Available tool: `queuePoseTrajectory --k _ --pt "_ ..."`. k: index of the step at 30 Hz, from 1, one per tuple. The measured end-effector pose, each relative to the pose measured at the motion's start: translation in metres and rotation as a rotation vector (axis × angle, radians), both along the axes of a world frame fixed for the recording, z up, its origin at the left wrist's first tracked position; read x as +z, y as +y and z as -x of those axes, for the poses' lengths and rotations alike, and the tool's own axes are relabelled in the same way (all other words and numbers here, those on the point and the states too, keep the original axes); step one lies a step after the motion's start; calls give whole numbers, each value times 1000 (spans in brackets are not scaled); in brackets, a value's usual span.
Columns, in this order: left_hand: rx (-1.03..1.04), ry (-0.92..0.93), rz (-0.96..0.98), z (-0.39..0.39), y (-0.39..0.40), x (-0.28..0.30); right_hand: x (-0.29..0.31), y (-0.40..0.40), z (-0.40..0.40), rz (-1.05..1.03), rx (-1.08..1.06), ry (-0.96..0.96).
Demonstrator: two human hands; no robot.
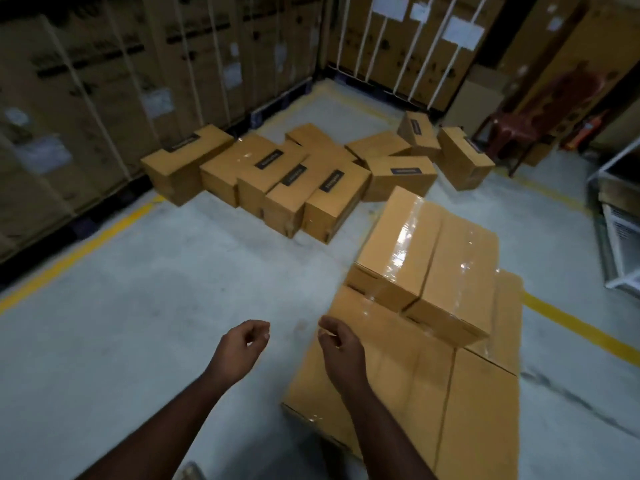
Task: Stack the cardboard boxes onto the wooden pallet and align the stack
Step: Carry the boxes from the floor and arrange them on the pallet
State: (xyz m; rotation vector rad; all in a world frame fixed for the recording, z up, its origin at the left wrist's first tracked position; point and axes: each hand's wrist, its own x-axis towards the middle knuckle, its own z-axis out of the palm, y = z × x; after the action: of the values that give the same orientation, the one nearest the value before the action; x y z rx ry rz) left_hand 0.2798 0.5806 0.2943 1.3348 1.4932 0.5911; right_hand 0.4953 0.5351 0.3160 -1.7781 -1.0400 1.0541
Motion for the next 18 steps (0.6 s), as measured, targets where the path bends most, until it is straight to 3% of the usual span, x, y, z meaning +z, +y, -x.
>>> queuePoseTrajectory --k 8,18 --pt "299 -40 -23 205 19 48 42 57 194 29 171 81" --pt "386 -87 -44 294 113 63 45 178 289 25 213 127"
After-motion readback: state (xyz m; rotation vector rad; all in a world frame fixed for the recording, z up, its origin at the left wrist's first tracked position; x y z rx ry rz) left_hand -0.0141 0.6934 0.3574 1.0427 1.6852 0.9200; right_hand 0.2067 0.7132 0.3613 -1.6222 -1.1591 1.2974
